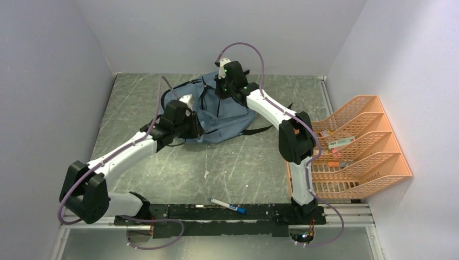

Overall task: Pack the student bag
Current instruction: Pick up the stationery from the center of the board, then place the stationery in the student bag.

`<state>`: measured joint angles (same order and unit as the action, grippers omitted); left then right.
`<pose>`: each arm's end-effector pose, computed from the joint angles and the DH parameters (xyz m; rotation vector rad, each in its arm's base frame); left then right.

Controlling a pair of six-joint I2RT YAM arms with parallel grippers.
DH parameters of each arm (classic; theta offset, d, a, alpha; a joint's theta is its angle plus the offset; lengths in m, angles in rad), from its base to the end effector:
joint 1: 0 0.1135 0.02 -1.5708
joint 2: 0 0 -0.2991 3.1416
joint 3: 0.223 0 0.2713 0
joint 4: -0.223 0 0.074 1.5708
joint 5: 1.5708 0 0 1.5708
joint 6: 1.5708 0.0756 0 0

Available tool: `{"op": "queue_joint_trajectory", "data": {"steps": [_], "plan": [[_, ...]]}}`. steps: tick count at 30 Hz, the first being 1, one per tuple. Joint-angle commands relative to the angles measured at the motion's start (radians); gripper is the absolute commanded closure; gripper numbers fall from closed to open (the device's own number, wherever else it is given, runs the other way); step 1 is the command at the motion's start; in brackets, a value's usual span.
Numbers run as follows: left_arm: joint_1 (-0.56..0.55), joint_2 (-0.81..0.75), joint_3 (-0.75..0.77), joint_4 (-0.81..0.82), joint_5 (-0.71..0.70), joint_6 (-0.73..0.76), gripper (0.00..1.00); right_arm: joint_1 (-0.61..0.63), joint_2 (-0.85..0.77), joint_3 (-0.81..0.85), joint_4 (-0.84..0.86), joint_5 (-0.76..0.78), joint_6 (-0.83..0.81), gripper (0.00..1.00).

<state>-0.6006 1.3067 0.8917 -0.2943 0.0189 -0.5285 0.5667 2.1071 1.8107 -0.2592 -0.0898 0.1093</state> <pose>0.2646 -0.1830 0.2530 0.0951 2.3538 -0.5980 0.4775 0.3119 0.2720 -0.5431 2.0948 0.4907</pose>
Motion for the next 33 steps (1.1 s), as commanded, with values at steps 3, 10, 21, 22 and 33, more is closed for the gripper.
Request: {"op": "queue_joint_trajectory", "data": {"steps": [3, 10, 21, 22, 33], "plan": [[0.109, 0.158, 0.148, 0.2, 0.237, -0.11, 0.95, -0.001, -0.05, 0.02, -0.012, 0.001, 0.022, 1.0], [0.16, 0.363, 0.354, 0.201, 0.201, -0.176, 0.95, -0.001, -0.058, 0.017, -0.02, 0.009, 0.037, 1.0], [0.186, 0.537, 0.503, 0.208, 0.129, -0.217, 0.95, -0.001, -0.065, 0.019, -0.017, 0.006, 0.044, 1.0], [0.186, 0.545, 0.501, 0.211, 0.123, -0.223, 0.95, -0.001, -0.065, 0.019, -0.018, 0.006, 0.044, 1.0], [0.188, 0.675, 0.56, 0.34, 0.181, -0.27, 0.94, -0.001, -0.077, 0.0, 0.002, -0.02, 0.062, 1.0]]}}
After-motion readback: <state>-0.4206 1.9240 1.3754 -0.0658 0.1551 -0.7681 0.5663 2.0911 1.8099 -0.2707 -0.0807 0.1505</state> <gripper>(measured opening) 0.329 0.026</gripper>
